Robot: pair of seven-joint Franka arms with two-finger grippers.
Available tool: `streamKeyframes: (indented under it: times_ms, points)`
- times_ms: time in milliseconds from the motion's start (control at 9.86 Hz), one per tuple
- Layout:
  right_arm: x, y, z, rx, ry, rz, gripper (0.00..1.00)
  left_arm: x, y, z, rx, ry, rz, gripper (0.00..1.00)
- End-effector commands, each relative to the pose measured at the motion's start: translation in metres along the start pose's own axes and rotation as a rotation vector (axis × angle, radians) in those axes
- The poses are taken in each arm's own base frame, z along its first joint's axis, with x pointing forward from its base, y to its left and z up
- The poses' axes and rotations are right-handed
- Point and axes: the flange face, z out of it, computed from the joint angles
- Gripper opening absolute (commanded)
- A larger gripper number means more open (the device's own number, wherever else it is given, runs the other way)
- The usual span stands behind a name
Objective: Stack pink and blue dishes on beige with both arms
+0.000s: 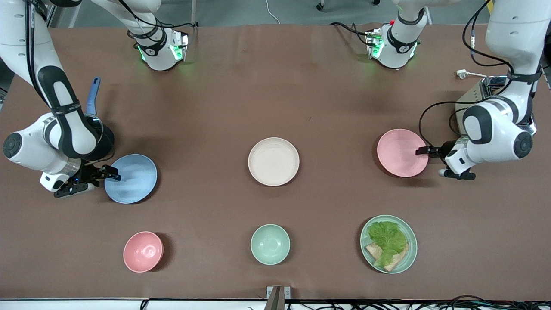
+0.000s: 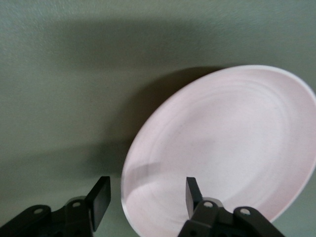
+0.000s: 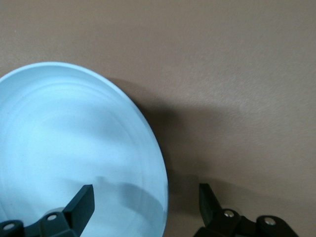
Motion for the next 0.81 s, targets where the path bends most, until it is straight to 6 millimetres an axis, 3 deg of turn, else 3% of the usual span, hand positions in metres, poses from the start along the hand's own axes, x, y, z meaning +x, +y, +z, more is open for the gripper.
streamKeyframes:
  times_ms: [0, 101, 203, 304, 507, 710]
  points:
    - [-0.013, 0.006, -0.002, 0.060, -0.027, 0.026, 0.58, 0.004, -0.007, 0.019, -0.015, 0.014, -0.013, 0.17]
    - [-0.012, 0.012, -0.009, 0.107, -0.033, 0.065, 0.28, 0.005, -0.006, 0.016, -0.021, 0.022, -0.016, 0.02]
    - [-0.011, 0.017, -0.013, 0.128, -0.035, 0.089, 0.04, 0.007, -0.004, 0.012, -0.020, 0.032, -0.013, 0.00]
    - [-0.007, 0.021, -0.014, 0.124, -0.031, 0.089, 0.01, 0.009, -0.002, 0.007, -0.019, 0.042, -0.012, 0.00]
    - [0.003, 0.019, -0.026, 0.134, -0.030, 0.117, 0.01, 0.009, 0.017, -0.026, -0.022, 0.089, 0.006, 0.00]
    - [0.025, 0.027, -0.082, 0.211, -0.121, 0.186, 0.01, 0.018, 0.080, -0.049, -0.059, 0.134, 0.050, 0.00]
